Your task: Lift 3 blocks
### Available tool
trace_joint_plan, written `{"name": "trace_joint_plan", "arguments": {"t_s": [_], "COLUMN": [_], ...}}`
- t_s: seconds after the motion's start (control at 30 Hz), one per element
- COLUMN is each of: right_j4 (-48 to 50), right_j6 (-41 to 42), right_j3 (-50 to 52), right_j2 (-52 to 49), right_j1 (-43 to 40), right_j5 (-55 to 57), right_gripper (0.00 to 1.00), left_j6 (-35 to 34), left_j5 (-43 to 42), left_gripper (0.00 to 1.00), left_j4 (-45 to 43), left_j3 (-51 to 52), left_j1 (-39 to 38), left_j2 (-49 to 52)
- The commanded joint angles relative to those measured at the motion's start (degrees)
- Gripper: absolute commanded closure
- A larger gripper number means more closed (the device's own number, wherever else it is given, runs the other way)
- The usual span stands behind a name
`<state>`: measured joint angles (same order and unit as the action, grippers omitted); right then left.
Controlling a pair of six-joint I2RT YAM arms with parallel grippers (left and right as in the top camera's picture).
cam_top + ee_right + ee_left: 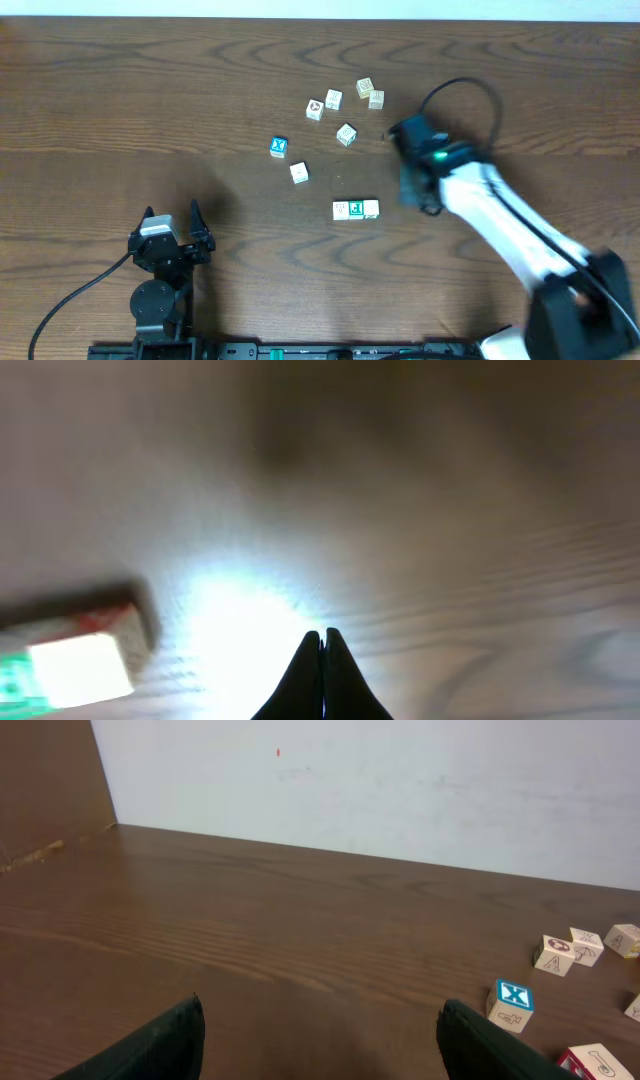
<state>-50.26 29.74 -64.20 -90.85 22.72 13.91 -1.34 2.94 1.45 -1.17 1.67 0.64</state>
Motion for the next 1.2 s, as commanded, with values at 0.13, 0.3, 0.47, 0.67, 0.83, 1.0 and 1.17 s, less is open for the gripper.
{"name": "trace_joint_plan", "arguments": {"t_s": [0.13, 0.3, 0.47, 0.67, 0.83, 1.0, 1.17], "right_j4": [-0.9, -5.1, -9.6, -12.8, -13.5, -15.3, -18.5], "right_j6": [-7.6, -8.5, -9.3, -9.3, -9.3, -9.4, -10.1], "right_j3": [-2.5, -2.5, -2.5, -2.5, -2.5, -2.5, -2.5], "right_j2": [15.0, 21.7, 25.0, 26.2, 27.8, 31.9, 36.9], "right_j1": [-4.3, -4.3, -4.3, -4.4, -4.3, -4.3, -4.3], "right_j5": [-0.3, -0.5, -0.5, -0.5, -0.5, -0.7, -0.7], "right_gripper": [0.98, 0.95, 0.97, 0.99, 0.99, 0.99, 0.99], "left_j6": [0.0, 0.0, 0.0, 0.1, 1.6, 1.5, 1.4], "left_j5": [0.7, 0.2, -6.5, -8.1, -8.1, -8.1, -8.5], "left_gripper": [0.25, 0.25, 0.25, 0.25, 0.25, 0.25, 0.25], "left_j4": [2.3, 0.9, 1.2, 13.2, 28.6, 40.5, 44.8], "left_j3": [0.9, 0.5, -4.8, -19.5, -34.9, -48.5, -55.2], "left_j1": [0.2, 0.2, 0.2, 0.2, 0.2, 0.2, 0.2], "left_j2": [0.0, 0.0, 0.0, 0.0, 0.0, 0.0, 0.0]}}
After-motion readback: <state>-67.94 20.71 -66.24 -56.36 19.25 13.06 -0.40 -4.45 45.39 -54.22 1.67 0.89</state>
